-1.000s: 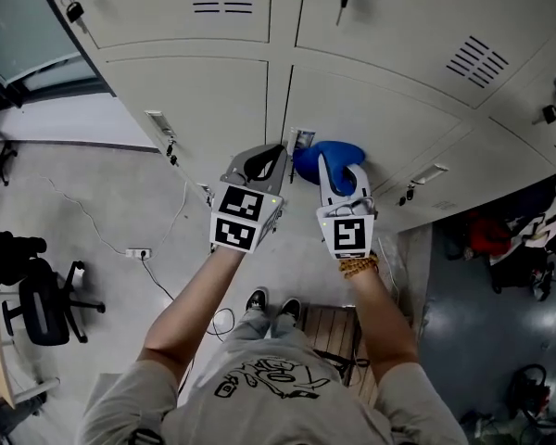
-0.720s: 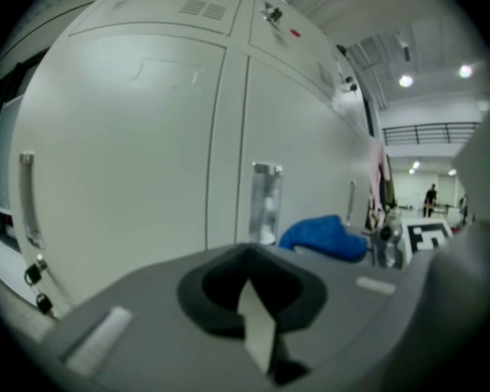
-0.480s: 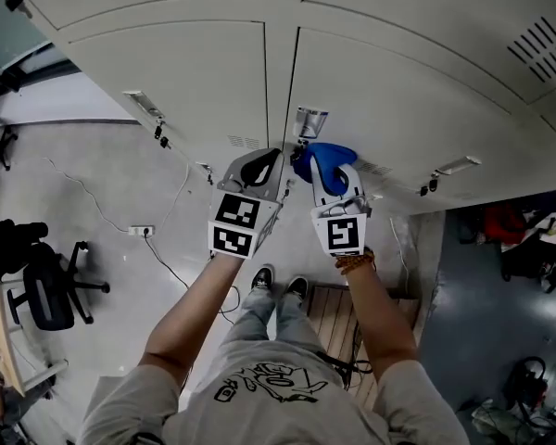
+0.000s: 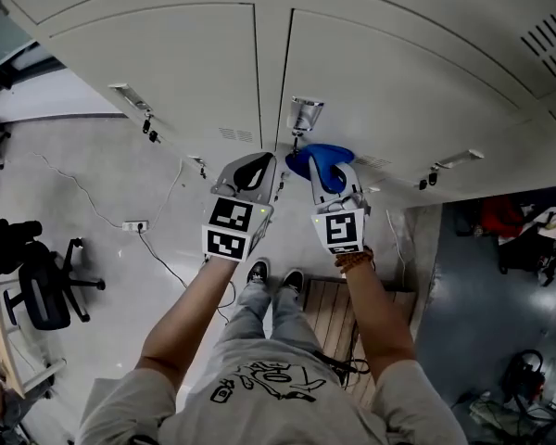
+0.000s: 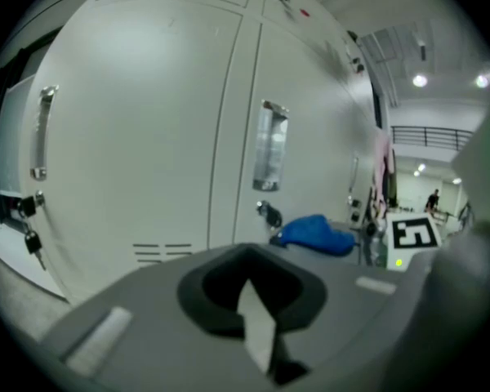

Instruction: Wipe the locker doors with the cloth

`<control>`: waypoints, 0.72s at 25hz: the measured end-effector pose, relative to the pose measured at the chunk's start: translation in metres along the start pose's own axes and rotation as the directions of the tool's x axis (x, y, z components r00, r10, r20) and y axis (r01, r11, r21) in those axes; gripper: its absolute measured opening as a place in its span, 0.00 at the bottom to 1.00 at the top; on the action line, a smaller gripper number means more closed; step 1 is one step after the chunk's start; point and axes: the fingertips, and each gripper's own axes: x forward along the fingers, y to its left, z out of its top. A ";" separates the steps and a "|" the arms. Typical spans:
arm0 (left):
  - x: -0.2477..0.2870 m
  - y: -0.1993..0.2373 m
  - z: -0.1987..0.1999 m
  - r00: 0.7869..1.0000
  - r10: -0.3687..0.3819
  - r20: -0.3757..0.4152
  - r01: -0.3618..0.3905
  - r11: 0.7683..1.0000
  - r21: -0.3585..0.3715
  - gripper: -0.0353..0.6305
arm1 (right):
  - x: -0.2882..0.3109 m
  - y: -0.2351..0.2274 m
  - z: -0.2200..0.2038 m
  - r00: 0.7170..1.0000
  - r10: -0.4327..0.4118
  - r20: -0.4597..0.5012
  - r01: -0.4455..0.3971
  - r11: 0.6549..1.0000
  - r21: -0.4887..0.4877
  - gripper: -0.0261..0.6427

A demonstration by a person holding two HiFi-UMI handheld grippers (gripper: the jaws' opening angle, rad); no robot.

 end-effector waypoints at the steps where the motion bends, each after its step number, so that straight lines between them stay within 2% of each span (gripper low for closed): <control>1: 0.000 -0.002 0.002 1.000 -0.002 0.002 0.002 1.000 -0.001 0.06 | -0.003 -0.005 0.004 1.000 -0.007 0.000 0.007 1.000 -0.002 0.09; 8: -0.008 -0.020 0.040 0.998 -0.014 0.063 0.013 1.000 0.014 0.06 | -0.024 -0.039 0.059 0.997 -0.042 0.059 0.046 0.997 -0.067 0.09; 13: -0.024 -0.031 0.088 0.991 -0.023 0.135 0.016 0.999 0.049 0.06 | -0.034 -0.057 0.119 0.990 -0.052 0.127 0.067 0.991 -0.117 0.09; 18: -0.046 -0.035 0.143 0.974 -0.021 0.224 0.004 0.997 0.076 0.06 | -0.040 -0.075 0.187 0.977 -0.060 0.207 0.093 0.984 -0.153 0.09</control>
